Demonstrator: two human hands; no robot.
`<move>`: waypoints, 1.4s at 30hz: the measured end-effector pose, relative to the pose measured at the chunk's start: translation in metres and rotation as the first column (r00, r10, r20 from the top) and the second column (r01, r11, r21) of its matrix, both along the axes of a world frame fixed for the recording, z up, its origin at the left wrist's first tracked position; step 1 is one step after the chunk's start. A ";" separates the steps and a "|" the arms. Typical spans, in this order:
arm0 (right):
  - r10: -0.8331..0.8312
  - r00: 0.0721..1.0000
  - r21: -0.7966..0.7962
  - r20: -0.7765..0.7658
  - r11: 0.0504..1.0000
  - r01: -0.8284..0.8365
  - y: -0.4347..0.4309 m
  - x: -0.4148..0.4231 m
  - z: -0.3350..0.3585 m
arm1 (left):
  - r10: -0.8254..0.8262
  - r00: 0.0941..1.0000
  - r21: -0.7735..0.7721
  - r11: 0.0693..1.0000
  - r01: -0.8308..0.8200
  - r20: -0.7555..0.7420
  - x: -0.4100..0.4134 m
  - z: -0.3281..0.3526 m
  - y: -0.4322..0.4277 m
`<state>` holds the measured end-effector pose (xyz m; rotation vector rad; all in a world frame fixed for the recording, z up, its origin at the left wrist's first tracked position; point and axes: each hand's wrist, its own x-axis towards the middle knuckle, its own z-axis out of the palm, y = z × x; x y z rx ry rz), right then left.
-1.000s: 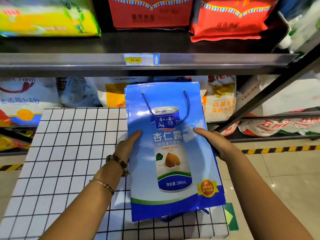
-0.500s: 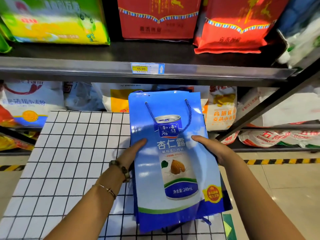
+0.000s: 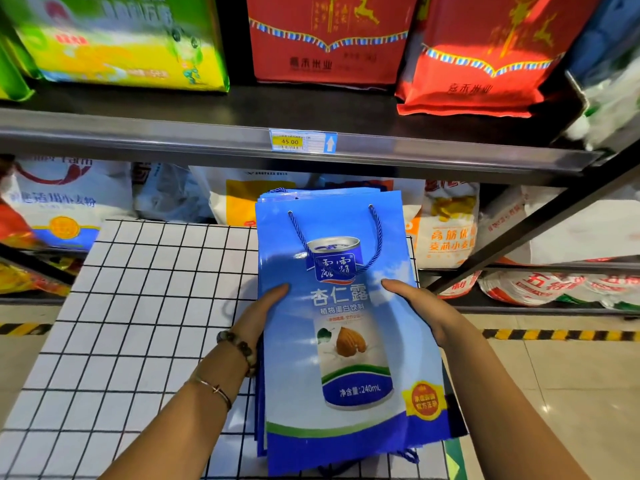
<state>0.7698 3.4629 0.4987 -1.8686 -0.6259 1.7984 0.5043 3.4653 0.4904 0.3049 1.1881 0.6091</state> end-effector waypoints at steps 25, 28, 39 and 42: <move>0.155 0.988 0.262 0.012 0.953 -0.153 -0.036 -0.173 0.070 | 0.369 0.916 0.154 0.925 -0.346 -0.156 -0.152 0.088 -0.091; 0.220 0.976 0.307 0.006 0.928 -0.211 -0.036 -0.213 0.080 | 0.475 0.835 0.260 0.874 -0.411 -0.276 -0.179 0.101 -0.110; 0.400 0.915 0.391 0.060 0.834 -0.390 -0.062 -0.425 0.100 | 0.679 0.701 0.348 0.724 -0.595 -0.215 -0.363 0.118 -0.188; 0.443 0.896 0.420 0.031 0.808 -0.414 -0.079 -0.494 0.101 | 0.713 0.680 0.355 0.689 -0.632 -0.171 -0.428 0.118 -0.213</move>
